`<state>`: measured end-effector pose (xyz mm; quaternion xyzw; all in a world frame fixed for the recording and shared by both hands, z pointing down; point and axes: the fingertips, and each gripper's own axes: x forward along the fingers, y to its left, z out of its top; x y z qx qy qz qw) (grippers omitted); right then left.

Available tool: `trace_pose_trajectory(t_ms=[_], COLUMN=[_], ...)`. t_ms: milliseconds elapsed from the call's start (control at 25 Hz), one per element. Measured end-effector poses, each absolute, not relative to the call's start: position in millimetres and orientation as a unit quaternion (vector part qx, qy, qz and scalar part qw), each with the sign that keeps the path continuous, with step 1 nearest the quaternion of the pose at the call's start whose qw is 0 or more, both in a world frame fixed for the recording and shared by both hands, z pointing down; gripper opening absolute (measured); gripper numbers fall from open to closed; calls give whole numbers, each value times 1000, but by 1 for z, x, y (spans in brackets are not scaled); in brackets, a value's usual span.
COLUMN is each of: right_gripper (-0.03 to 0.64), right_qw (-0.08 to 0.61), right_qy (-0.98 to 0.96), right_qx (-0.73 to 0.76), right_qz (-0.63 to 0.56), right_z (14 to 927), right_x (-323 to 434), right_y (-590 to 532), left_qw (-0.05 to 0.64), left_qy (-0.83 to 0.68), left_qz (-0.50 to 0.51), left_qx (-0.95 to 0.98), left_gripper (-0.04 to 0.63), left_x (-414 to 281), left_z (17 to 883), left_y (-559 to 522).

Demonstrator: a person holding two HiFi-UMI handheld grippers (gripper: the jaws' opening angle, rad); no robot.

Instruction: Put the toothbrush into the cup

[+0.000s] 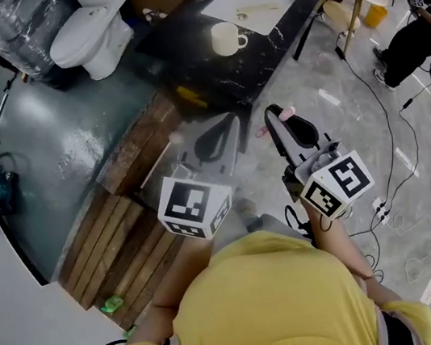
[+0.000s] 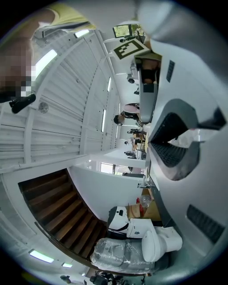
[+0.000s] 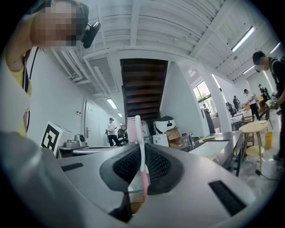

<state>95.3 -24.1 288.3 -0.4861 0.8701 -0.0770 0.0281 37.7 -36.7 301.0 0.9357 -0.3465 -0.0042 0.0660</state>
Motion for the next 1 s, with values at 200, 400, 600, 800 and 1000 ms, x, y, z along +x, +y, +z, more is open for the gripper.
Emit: trace_pose_trajectory(t_ms=[200, 400, 600, 800, 1000], right_gripper=[34, 34, 34, 34, 34], right_qw=[27, 26, 25, 25, 18], right_qy=[872, 870, 864, 853, 843], right_qx=[-481, -484, -495, -514, -531], right_qz=[-86, -90, -89, -86, -89], right_z=[295, 300, 300, 298, 304], right_x=[98, 102, 107, 112, 115], right_y=[-42, -78, -126, -182, -228], left_qw=[68, 74, 73, 71, 77], left_qy=[-356, -353, -338, -308, -290], left_qz=[1, 4, 5, 6, 12], left_qx=[932, 933, 938, 949, 954], left_gripper=[6, 6, 6, 6, 6], left_x=[38, 43, 51, 61, 63], left_z=[305, 311, 310, 305, 315], left_y=[-55, -95, -146, -198, -246])
